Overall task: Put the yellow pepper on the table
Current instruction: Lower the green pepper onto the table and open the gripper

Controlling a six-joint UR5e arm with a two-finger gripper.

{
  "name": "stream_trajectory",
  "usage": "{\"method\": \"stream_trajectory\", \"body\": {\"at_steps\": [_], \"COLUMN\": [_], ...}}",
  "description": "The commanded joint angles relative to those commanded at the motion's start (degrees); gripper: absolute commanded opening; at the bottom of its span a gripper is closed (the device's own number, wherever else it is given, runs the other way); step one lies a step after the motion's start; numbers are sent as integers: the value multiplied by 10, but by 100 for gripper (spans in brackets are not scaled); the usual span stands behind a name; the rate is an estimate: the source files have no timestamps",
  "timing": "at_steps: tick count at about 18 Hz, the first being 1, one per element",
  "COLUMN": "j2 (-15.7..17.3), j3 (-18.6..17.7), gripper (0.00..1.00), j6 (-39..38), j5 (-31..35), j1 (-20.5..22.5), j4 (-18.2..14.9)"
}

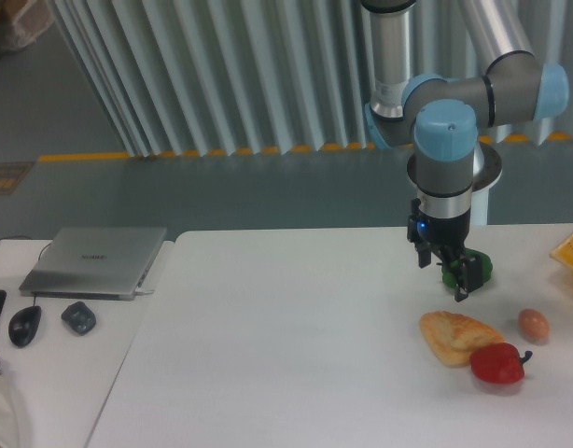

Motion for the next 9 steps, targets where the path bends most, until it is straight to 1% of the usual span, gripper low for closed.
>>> {"method": "stream_trajectory", "body": {"at_steps": [5,9], "j2": [1,7], "j3": [1,-13], "gripper": [100,100], "j6": [-6,-9], "j5": [-1,-5], "j1": [1,6], "j4": [2,5]}}
